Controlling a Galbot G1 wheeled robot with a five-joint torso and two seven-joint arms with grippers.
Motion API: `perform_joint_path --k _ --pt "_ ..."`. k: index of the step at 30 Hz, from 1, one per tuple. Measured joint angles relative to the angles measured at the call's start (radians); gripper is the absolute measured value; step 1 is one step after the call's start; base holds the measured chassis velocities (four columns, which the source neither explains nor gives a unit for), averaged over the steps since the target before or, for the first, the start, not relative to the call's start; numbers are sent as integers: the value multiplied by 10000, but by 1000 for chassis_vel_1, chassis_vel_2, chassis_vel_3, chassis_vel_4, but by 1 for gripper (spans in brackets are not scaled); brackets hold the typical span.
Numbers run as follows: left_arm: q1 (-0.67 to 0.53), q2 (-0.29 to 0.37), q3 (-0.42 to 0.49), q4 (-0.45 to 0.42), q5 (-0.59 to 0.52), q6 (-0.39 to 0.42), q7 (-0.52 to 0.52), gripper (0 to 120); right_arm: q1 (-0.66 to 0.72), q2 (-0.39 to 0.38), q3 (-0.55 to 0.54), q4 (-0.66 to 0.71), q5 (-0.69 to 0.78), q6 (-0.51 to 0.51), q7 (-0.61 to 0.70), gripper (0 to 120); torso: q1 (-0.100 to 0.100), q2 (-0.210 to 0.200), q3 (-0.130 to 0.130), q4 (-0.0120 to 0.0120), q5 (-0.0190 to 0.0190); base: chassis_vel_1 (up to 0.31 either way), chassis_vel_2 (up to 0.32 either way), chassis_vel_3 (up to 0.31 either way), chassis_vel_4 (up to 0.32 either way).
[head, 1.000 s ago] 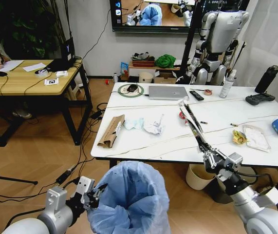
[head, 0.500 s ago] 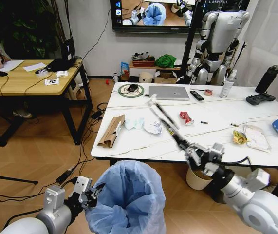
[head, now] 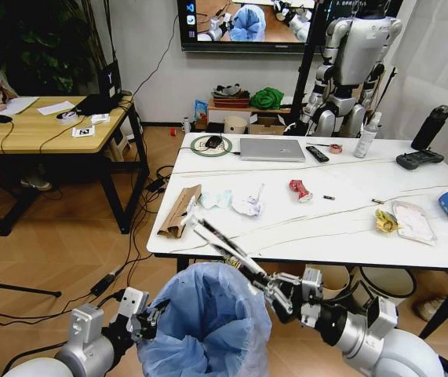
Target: Pick up the trash bin and place the trash from the table into it.
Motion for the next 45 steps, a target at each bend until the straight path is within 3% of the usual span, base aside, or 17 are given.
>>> perform_joint_path --k 10,16,28,45 --pt "106 -112 -29 -4 118 20 18 0 2696 720 -1621 -329 471 -386 473 0 0 0 0 3 2 0 0 0 0" --pt "161 -233 -114 -12 114 20 14 0 3945 1739 -2725 -715 623 -548 956 0 0 0 0 2 1 0 0 0 0" --pt "213 -259 -190 -12 91 32 4 0 4102 3055 -3348 -1323 280 -627 1122 0 0 0 0 1 0 0 0 0 0" --pt "26 -194 -227 -12 -94 67 -49 0 4313 3499 -4512 -1756 62 -593 1114 0 0 0 0 2 0 0 0 0 0"
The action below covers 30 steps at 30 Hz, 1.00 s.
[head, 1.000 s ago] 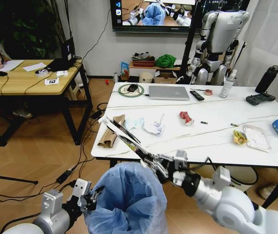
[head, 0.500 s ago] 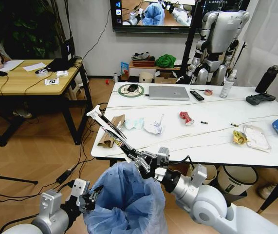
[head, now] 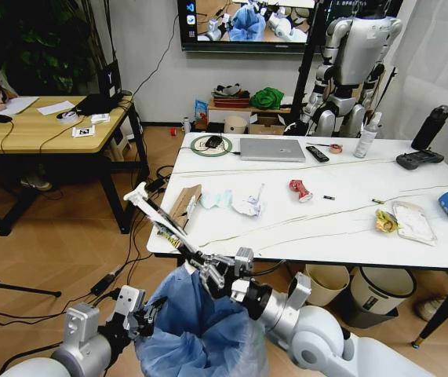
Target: Pick up the trash bin and place the trash from the table into it.
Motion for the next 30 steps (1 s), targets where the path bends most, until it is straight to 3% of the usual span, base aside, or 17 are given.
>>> perform_joint_path --k 9,30 --pt "81 12 -156 4 9 17 -15 0 -919 -681 181 358 -298 45 -95 0 -1 0 0 -2 2 0 0 0 0" --pt "39 12 -337 40 26 34 -7 0 -2274 -1230 940 752 -889 113 -197 0 -1 0 0 0 2 0 0 0 0"
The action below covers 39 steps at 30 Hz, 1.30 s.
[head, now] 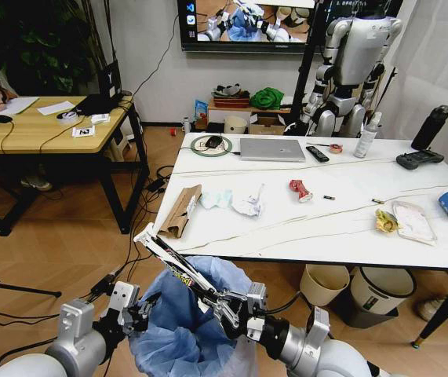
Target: Pick up the trash bin and place the trash from the table into it.
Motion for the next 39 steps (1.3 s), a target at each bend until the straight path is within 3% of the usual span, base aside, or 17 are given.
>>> perform_joint_path --k 4,5,8,10,14,15,20,22,26,30,35,39 --pt "13 -2 -10 -2 0 2 0 0 -161 -3 85 -1 -110 -2 -8 0 0 0 0 -1 0 0 0 0 0" --pt "24 -7 -19 -6 1 5 -1 0 -259 -7 137 -6 -172 -8 -24 12 0 0 0 -1 0 0 0 0 0" --pt "37 -23 -19 -12 1 12 -1 0 -293 0 180 -7 -207 -27 -40 24 0 0 0 -1 0 0 0 0 0" --pt "37 -23 -19 -12 1 12 -1 0 -293 0 180 -7 -207 -27 -40 24 0 0 0 -1 0 0 0 0 0" --pt "40 -69 46 -15 -6 30 -3 0 -303 -4 221 4 -211 -43 -43 47 0 0 0 -1 0 0 0 0 0" --pt "40 -69 46 -15 -6 30 -3 0 -303 -4 221 4 -211 -43 -43 47 0 0 0 -1 0 0 0 0 0" --pt "28 -104 122 -24 -6 40 -2 0 -307 -28 272 41 -213 -54 -58 68 0 0 0 -1 0 0 0 0 0" --pt "27 -104 126 -26 -6 40 -1 0 -312 -36 290 56 -215 -54 -68 70 0 0 0 -1 0 0 0 0 0" --pt "33 -133 186 -34 23 40 9 0 -373 -150 400 250 -274 -41 -325 90 0 0 0 -1 -1 0 0 0 0" --pt "91 -163 205 -35 94 40 20 0 -516 -259 541 441 -277 -38 -386 99 0 0 0 -1 -1 0 0 0 0" --pt "195 -222 206 -35 174 36 43 0 -656 -329 774 694 -174 -29 -418 100 0 0 0 -2 -1 0 0 0 0" --pt "401 -416 198 -35 347 24 72 0 19 64 1435 1027 1233 -321 -424 100 0 0 0 -1 -1 0 0 0 0"
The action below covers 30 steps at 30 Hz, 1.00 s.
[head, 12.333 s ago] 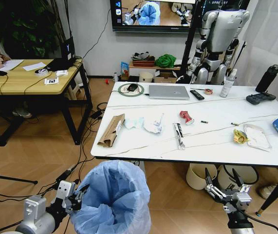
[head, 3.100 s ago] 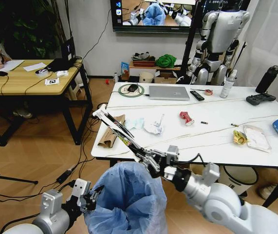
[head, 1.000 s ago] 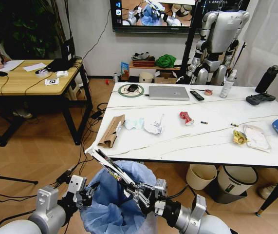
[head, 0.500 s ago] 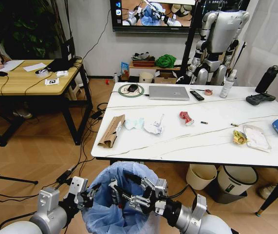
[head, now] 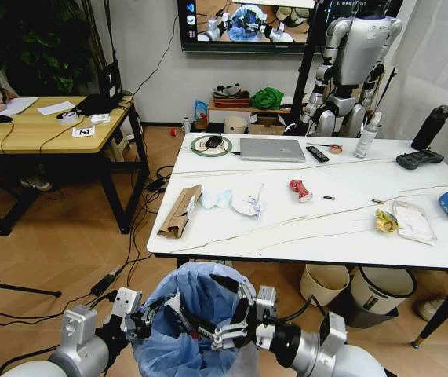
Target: Pick up the trash bin and place the trash from the table into it.
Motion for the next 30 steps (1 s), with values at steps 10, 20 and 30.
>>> perform_joint_path --k 10,20,30 --pt "511 -378 -366 0 344 -64 194 0 2129 720 -341 -371 979 -515 2429 100 1 -1 1 0 0 0 0 0 0" --pt "827 -622 -699 2 467 -88 217 0 4793 2196 -1158 -2037 1958 -1147 5475 100 2 -3 2 3 0 0 0 0 0" --pt "803 -601 -764 3 466 -105 223 0 6065 4083 -1701 -3023 2828 -3953 7420 100 1 -2 1 -3 -2 0 0 0 0"
